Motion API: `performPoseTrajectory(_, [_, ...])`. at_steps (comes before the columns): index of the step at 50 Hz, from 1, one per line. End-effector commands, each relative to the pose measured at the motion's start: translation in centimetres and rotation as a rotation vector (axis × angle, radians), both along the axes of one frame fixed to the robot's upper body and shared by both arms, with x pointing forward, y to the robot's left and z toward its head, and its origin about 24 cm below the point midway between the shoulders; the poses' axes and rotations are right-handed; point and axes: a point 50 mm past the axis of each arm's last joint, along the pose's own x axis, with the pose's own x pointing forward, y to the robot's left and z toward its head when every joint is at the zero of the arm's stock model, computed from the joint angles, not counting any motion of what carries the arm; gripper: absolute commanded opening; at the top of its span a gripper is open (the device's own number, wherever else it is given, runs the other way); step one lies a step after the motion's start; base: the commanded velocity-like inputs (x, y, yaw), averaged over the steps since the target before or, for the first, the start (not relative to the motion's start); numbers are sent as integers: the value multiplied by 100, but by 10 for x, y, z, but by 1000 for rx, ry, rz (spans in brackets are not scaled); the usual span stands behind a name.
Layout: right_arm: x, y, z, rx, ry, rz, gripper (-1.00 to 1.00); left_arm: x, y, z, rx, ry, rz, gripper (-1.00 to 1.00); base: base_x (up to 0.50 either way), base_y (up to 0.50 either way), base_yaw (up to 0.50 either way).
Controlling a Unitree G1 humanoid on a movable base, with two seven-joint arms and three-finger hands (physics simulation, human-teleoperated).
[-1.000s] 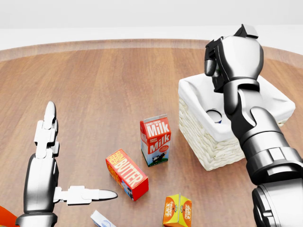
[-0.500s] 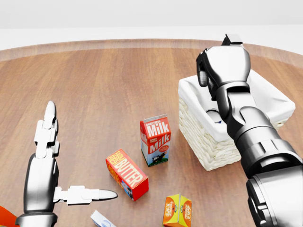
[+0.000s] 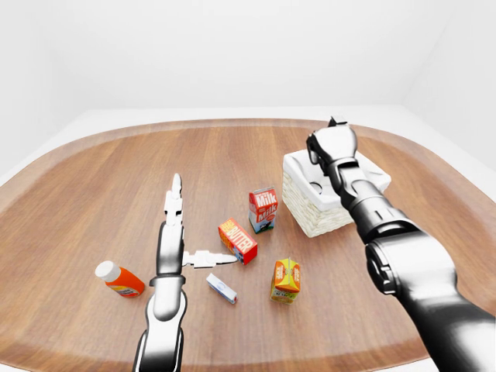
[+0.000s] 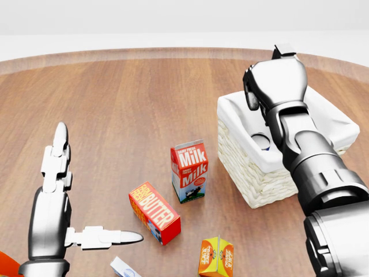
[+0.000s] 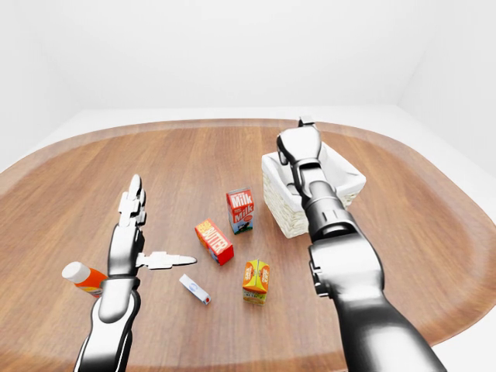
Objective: Pick up the alphabet soup and the tomato sauce, and put them in the basket.
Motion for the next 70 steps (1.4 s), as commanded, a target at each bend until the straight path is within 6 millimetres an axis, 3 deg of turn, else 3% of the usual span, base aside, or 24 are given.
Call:
performPoseTrajectory(1, [-1,-7,-2,8,3,-17,-100,-1,0,1,-4,-4,3,100,0,0,0])
performPoseTrajectory(23, [-3,-11,-9,18,21,-30,-95,-2,1,1,-3,-4,1,100,0,0,0])
performPoseTrajectory(24, [-3,-11,-9,17,21,-30,-76,-2,1,1,-2,-4,1,100,0,0,0])
performPoseTrajectory(25, [-3,-11,-9,19,21,-30,2,-2,1,1,-3,-5,1,100,0,0,0])
performPoseTrajectory(26, [-3,-11,-9,19,21,-30,33,-2,1,1,-2,-4,1,100,0,0,0])
performPoseTrajectory(27, [-3,-11,-9,17,22,-29,80,-2,0,1,-3,-5,1,100,0,0,0])
performPoseTrajectory(28, [-3,-11,-10,17,23,-29,100,-1,1,1,-3,-5,0,100,0,0,0])
performPoseTrajectory(49, [-3,-12,-8,15,19,-31,100,-2,0,1,-2,-6,0,100,0,0,0])
performPoseTrajectory(70, [4,-15,36,31,-97,-37,100,-2,0,1,-2,-6,0,100,0,0,0])
